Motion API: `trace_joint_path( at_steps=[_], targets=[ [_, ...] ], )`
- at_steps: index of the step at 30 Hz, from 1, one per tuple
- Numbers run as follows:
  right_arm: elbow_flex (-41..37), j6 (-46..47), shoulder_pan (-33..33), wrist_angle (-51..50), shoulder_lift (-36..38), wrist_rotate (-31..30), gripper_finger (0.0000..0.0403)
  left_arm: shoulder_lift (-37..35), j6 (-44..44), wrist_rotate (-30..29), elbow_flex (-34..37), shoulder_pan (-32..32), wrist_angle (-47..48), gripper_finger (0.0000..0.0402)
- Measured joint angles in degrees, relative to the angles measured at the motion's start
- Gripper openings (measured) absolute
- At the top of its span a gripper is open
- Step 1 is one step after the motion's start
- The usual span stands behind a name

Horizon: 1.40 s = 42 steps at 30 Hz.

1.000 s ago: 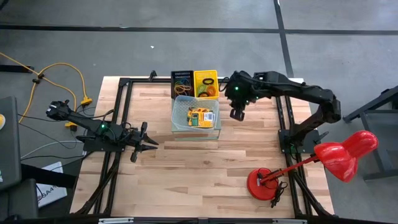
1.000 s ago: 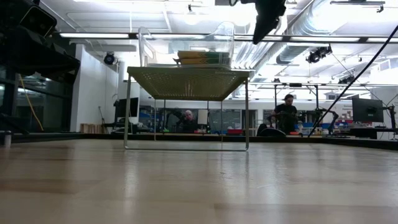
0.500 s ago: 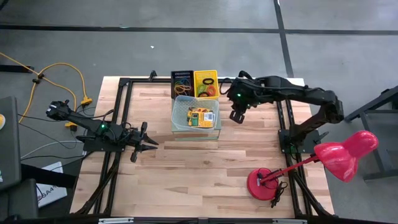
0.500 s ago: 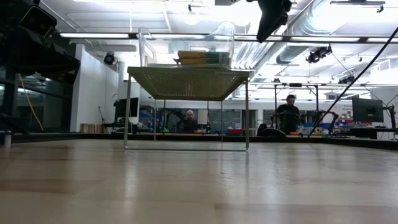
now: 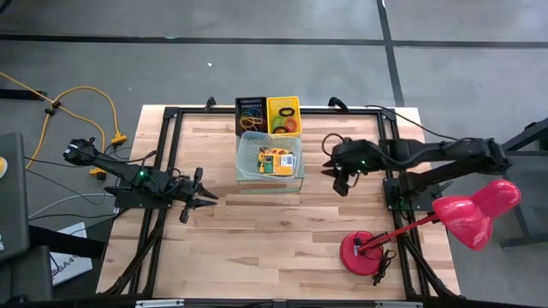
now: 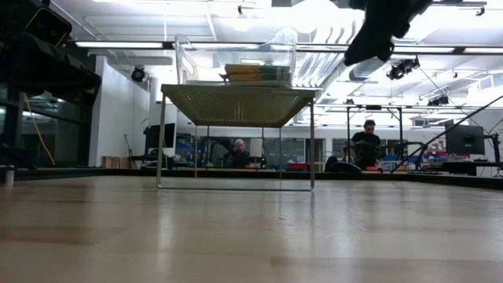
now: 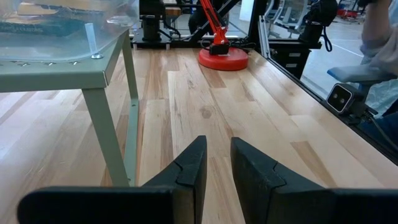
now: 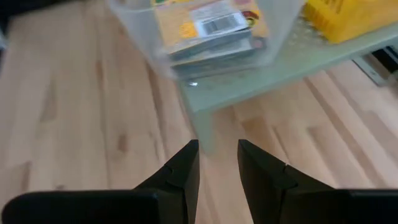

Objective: Pick & Place Office Desk Supplies
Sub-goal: Return to Home Position

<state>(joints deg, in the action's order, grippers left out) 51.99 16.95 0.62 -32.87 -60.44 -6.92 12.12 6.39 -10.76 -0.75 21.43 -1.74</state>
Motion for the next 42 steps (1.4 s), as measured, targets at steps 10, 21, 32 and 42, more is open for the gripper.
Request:
trace_joint_path(
  at_steps=[10,21,32,42],
  targets=[
    [-13.6,-0.9,-1.3,13.5,11.4,0.9,0.0097,0.0,0.0,0.0,0.0,0.0,0.0,0.0068],
    [-29.9,-7.6,1.0,30.4,24.4,7.4,0.0097,0.0,0.0,0.0,0.0,0.0,0.0,0.0068],
    [-40.5,-4.9,6.5,38.6,33.0,13.1,0.0097,0.0,0.0,0.0,0.0,0.0,0.0,0.0068],
    [-46.3,-3.7,7.8,45.0,39.6,13.9,0.0097,0.0,0.0,0.0,0.0,0.0,0.0,0.0068]
  ],
)
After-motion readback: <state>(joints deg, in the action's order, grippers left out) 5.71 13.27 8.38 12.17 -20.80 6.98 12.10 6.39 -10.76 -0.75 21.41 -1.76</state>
